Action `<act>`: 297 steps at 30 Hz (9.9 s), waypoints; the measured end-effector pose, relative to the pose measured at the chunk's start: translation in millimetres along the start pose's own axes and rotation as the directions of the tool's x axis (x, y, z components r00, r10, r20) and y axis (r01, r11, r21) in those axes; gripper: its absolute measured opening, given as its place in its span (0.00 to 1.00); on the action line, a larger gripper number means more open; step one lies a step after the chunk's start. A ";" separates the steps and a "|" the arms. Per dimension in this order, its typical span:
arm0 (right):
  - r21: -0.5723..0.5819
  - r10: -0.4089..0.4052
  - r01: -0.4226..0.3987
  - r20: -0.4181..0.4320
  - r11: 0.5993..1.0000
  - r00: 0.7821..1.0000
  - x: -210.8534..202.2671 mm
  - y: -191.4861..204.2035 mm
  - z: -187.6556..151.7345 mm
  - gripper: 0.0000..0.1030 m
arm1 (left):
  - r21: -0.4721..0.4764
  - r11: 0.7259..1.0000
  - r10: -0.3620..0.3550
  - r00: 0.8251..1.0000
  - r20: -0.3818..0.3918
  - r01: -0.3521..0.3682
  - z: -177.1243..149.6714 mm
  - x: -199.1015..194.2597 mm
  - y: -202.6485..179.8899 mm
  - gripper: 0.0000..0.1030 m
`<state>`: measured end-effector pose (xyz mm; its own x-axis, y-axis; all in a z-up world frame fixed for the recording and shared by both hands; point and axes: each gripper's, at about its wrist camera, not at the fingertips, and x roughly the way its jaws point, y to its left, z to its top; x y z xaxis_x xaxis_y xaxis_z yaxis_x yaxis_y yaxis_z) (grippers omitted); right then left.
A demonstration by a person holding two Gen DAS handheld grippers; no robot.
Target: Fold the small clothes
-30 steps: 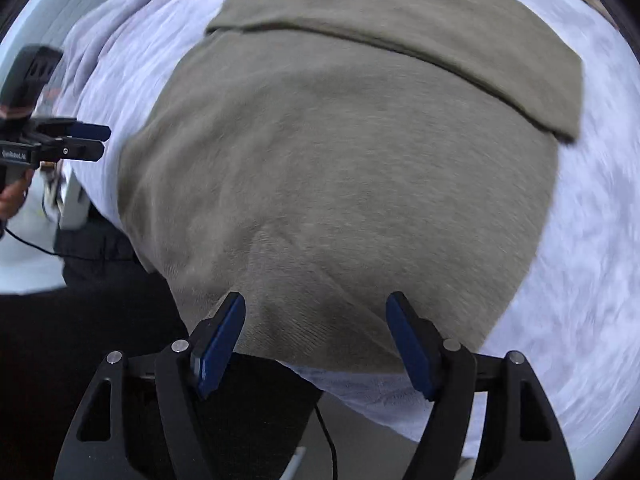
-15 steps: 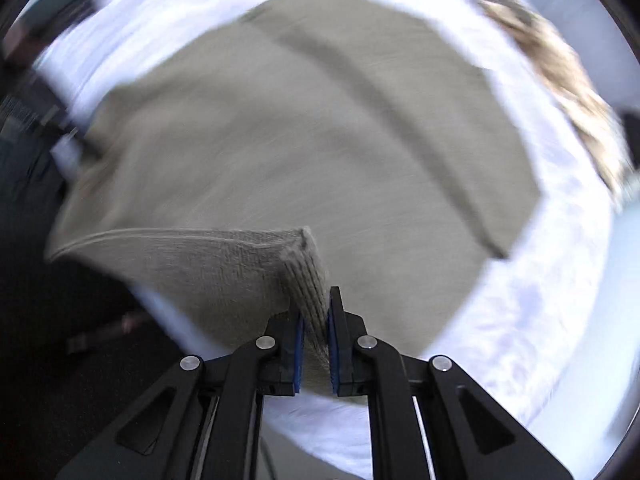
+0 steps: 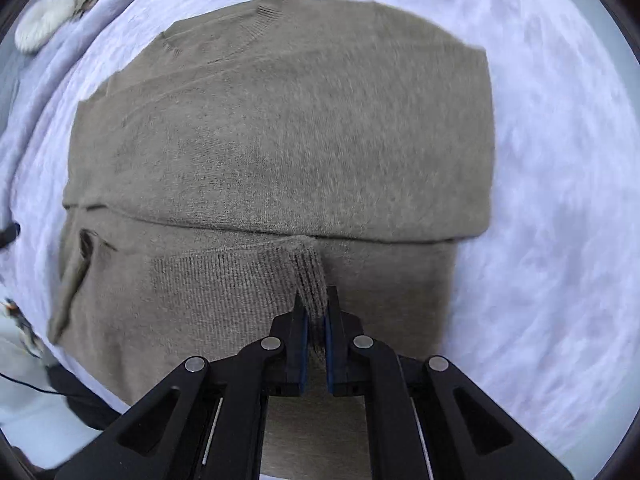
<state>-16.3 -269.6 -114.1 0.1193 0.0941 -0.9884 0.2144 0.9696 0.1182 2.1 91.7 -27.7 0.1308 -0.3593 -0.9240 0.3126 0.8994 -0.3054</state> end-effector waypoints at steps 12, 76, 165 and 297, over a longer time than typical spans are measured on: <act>0.114 0.103 -0.106 0.035 0.988 0.994 -16.4 -38.4 -41.5 0.47 | 0.343 0.935 0.171 0.966 -0.196 -0.095 -22.1 95.9 -85.4 0.82; 0.164 0.058 -0.116 0.321 0.980 0.945 -16.6 -23.9 80.1 0.16 | -0.014 1.000 -0.013 0.997 0.071 0.014 164.3 91.9 2.0 0.09; 0.241 0.277 -0.254 -0.067 0.937 0.958 49.9 121.3 -145.9 0.16 | -0.264 0.950 0.156 0.985 -0.066 -0.168 -53.1 49.6 53.2 0.94; 0.361 0.806 -0.868 0.363 0.340 0.467 78.9 151.6 -73.7 0.08 | -0.297 0.812 -0.532 0.846 -0.027 0.502 147.8 138.7 33.0 0.94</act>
<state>-45.8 -98.6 -181.2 0.5809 0.7434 -0.3316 0.3194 0.1665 0.9329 169.6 34.8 -131.9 -0.0808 -0.7763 -0.6252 0.0399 0.6242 -0.7802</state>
